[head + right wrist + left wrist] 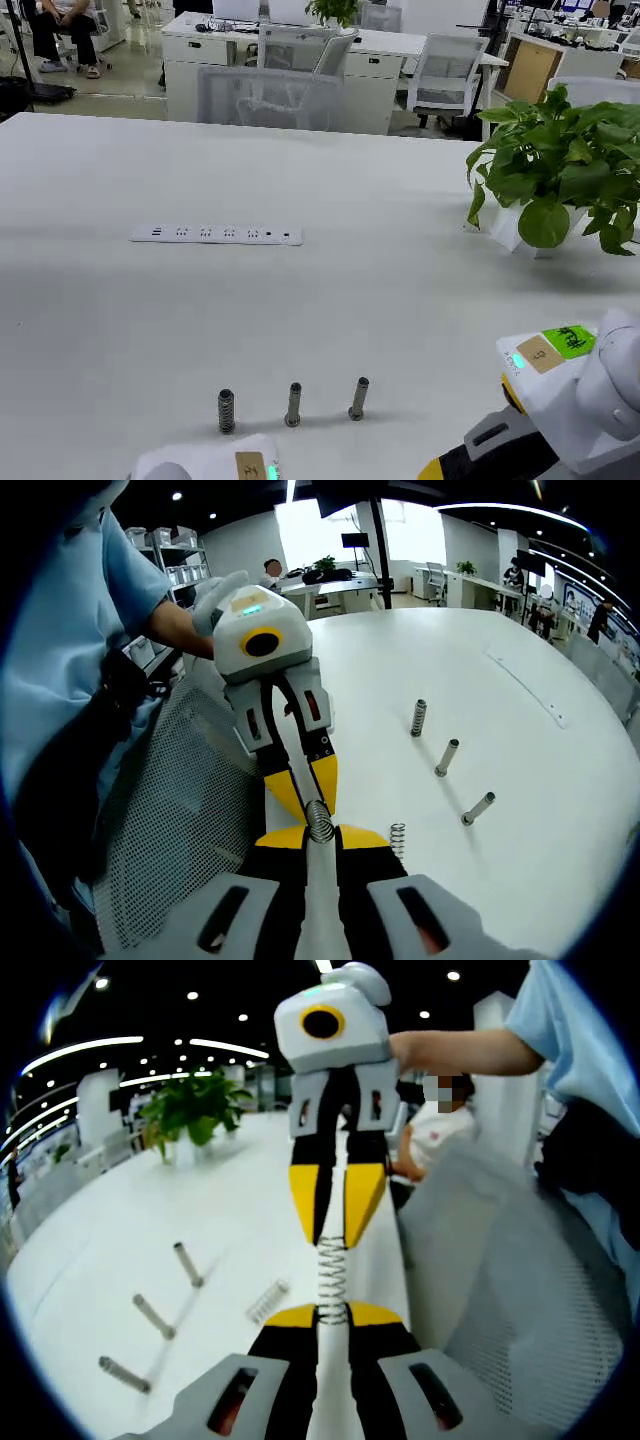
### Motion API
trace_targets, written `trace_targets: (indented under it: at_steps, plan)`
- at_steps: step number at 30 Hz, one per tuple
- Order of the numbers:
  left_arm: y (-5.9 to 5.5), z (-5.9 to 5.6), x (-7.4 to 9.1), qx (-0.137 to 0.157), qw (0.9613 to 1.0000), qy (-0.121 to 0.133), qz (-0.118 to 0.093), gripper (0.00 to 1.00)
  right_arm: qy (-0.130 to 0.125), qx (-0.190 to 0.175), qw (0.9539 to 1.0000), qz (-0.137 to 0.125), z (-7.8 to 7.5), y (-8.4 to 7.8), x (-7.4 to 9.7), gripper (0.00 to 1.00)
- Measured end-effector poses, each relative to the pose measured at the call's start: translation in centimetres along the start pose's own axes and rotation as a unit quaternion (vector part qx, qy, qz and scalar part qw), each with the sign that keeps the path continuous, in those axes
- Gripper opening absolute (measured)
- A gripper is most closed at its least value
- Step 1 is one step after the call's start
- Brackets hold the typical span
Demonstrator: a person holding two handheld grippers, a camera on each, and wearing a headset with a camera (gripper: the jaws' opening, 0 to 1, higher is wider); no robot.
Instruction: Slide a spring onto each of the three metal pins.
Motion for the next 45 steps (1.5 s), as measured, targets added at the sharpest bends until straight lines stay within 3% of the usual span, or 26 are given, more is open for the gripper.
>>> trace_targets:
  at_steps: [10,20,23,32,45]
  plan:
    - [0.3,0.0,-0.4,0.01,0.9999,0.003,-0.005,0.09,-0.007,0.037,0.9992,0.008,0.4,1.2,-0.1,0.12]
    - [0.2,0.0,-0.2,0.011,0.9998,0.007,-0.012,0.09,-0.003,0.04,0.999,0.02,0.3,1.2,-0.1,0.12]
    - [0.3,0.0,-0.2,0.011,0.9997,0.008,-0.018,0.09,-0.005,0.04,0.999,0.021,0.3,1.3,-0.2,0.22]
    - [0.9,-0.2,-0.1,-0.002,0.9995,0.003,-0.03,0.09,0.021,0.061,0.9959,0.063,0.4,0.9,-1.1,0.2]
    - [1.5,-0.2,0.0,-0.01,0.9991,0.003,-0.04,0.09,0.039,0.071,0.9936,0.079,0.6,1.0,-1.7,0.16]
Point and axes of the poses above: the centre of the closed fingertips' face, and the gripper's own axes: x roughly backward along the fingers, z roughly to its left, y roughly out of its top, the point moved 4 cm from there along x, roughly backward along the fingers, and after that the axes turned 3 degrees about -x, right-handed, at the moved point
